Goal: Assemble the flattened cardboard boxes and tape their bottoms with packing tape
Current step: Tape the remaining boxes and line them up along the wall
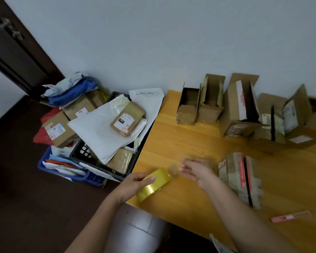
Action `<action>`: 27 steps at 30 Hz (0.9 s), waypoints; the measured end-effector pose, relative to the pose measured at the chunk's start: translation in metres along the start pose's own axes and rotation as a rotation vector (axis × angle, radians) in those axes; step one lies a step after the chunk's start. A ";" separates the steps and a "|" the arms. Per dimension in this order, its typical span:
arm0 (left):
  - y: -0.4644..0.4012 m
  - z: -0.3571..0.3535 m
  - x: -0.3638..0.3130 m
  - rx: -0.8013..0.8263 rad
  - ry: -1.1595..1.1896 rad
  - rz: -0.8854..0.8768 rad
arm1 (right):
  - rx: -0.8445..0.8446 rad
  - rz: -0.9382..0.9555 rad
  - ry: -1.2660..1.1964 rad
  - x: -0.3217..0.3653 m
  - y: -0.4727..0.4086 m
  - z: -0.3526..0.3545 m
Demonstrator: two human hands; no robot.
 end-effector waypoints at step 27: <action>0.058 -0.145 -0.092 -0.175 -0.043 0.007 | 0.098 0.730 0.992 0.088 0.043 0.160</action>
Point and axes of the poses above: each hand's wrist, its own y-axis away from the middle knuckle, its own z-axis out of the back of the hand, x = y × z, the point moved 3 cm from there along -y, towards the middle knuckle, and after that the axes turned 6 degrees about -x, right-handed, at the moved point
